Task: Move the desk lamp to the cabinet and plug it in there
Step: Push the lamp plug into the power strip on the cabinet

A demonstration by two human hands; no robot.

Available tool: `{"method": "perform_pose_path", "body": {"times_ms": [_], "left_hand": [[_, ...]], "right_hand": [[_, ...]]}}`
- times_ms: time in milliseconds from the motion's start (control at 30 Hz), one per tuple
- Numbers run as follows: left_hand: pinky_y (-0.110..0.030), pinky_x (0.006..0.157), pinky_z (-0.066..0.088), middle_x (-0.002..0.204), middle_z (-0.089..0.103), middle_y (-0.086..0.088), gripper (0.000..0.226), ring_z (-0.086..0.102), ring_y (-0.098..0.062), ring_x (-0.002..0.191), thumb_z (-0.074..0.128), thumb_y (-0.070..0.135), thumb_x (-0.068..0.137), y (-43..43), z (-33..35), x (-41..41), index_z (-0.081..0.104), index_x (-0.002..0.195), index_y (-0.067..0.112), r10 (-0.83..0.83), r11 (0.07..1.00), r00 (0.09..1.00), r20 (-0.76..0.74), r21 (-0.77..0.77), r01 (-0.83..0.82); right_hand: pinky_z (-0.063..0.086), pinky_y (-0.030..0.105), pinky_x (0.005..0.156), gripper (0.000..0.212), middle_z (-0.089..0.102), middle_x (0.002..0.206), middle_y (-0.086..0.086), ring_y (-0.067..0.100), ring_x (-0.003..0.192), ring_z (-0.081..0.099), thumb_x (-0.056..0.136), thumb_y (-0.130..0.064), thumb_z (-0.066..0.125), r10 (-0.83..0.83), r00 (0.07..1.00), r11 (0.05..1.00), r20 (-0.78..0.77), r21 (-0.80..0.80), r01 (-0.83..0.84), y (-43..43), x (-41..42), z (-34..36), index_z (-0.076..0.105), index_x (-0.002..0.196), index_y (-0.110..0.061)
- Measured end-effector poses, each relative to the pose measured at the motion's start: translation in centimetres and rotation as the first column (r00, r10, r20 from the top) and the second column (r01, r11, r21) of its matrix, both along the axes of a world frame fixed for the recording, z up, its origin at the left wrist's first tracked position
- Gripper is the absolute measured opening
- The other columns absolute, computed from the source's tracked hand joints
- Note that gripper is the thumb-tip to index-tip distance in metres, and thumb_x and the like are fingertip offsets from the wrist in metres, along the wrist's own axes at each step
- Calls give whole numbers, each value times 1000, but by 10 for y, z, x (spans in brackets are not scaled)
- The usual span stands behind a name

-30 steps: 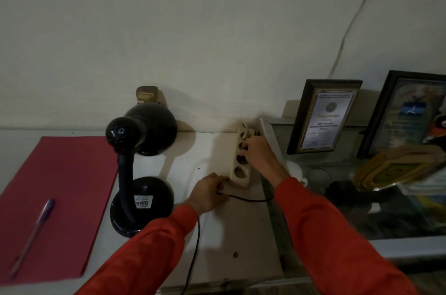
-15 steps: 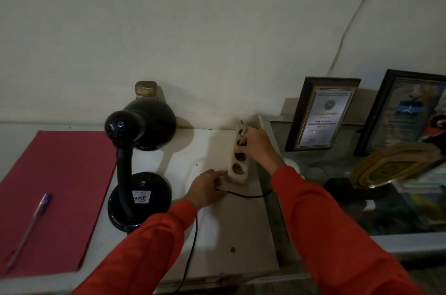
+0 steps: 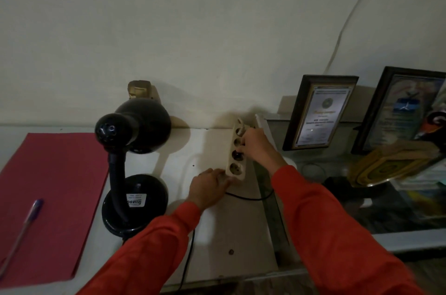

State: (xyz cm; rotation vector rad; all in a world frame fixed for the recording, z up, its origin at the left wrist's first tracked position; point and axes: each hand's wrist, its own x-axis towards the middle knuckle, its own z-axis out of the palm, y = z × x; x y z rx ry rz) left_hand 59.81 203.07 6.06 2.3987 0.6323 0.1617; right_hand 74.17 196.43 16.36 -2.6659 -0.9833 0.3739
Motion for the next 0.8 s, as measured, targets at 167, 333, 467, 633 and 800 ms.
{"method": "perform_pose_path", "body": {"times_ms": [167,333,467,633,800], "left_hand": [[-38,86,50,114,65,-9,42,63,-29,100,44,50,91,0,-1,5,58,116,20,20,1000,1000,-13,8,-20],[-38,88,49,118,65,-7,42,62,-27,104,41,52,91,4,1,8,54,122,26,4,996,999,-49,-88,-8],[-38,90,50,119,66,-6,46,61,-26,106,43,56,89,9,2,9,54,124,30,-15,990,996,-86,-141,3],[-37,86,50,116,67,-6,45,62,-24,104,44,55,87,10,2,9,54,123,30,-30,985,995,-96,-172,13],[-37,87,50,116,67,-7,44,62,-25,104,45,56,88,8,4,10,54,123,31,-22,985,995,-102,-174,4]], "right_hand": [[48,29,60,50,66,102,19,28,82,65,77,-9,75,9,997,1000,74,-26,-7,10,1,-7,53,119,2],[27,22,38,29,61,70,8,11,47,41,79,-10,73,31,993,990,117,-139,-15,16,10,-6,62,104,1],[25,24,37,20,52,60,7,15,49,47,86,-20,65,-29,996,963,83,-263,50,23,6,8,66,95,-2],[29,24,42,21,54,68,7,18,53,44,91,-13,54,32,994,931,106,-366,10,26,5,10,57,72,-5],[38,27,45,8,65,86,13,22,68,57,90,-8,56,98,990,937,101,-345,-57,28,3,12,61,92,-1]]}}
